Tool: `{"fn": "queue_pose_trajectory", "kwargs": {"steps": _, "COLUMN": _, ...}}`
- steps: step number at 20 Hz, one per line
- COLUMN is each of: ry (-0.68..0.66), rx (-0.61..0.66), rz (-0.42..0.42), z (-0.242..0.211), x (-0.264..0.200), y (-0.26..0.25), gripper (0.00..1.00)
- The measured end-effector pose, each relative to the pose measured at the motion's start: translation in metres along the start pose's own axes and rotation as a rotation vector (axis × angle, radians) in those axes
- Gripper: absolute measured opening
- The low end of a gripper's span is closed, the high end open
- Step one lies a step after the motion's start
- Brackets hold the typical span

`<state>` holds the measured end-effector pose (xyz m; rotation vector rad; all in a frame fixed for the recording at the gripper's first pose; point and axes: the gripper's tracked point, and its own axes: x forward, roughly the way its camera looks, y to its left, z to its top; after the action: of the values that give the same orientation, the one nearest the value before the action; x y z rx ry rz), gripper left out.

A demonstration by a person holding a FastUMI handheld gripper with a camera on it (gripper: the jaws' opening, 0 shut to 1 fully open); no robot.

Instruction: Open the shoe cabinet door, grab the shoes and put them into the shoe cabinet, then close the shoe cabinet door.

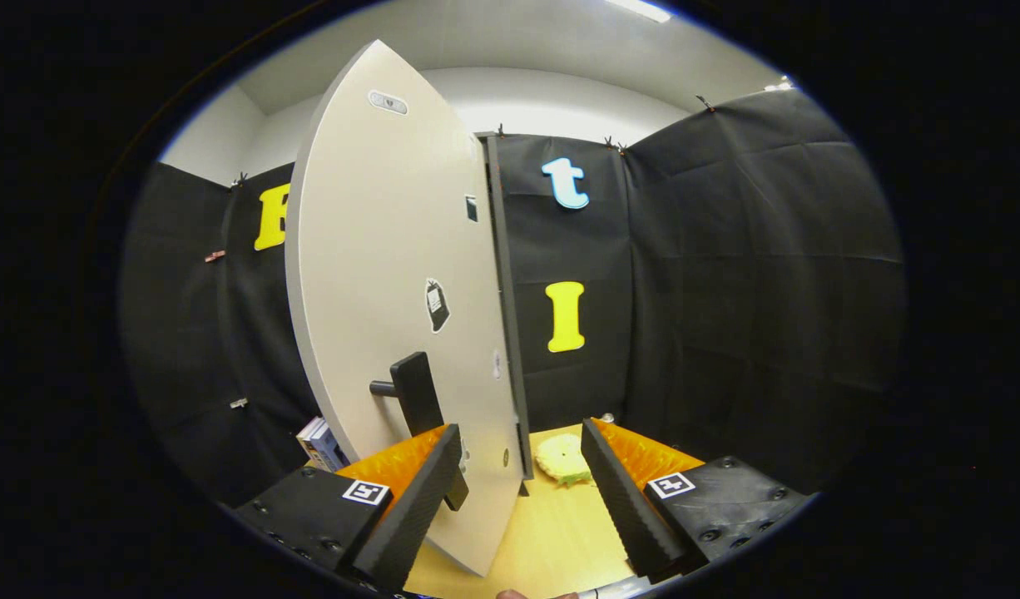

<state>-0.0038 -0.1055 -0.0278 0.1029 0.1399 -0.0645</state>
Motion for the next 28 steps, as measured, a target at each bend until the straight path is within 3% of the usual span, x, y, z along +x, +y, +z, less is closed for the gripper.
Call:
{"fn": "queue_pose_trajectory", "kwargs": {"steps": 14, "ry": 0.027, "rx": -0.002, "rz": 0.144, "z": -0.017, "x": 0.078, "y": 0.144, "gripper": 0.98}}
{"fn": "queue_pose_trajectory", "kwargs": {"steps": 20, "ry": 0.048, "rx": -0.001, "rz": 0.164, "z": -0.031, "x": 0.127, "y": 0.2, "gripper": 0.98}}
{"fn": "queue_pose_trajectory", "kwargs": {"steps": 28, "ry": 0.007, "rx": -0.015, "rz": 0.133, "z": -0.03, "x": 0.176, "y": 0.23, "gripper": 0.98}}
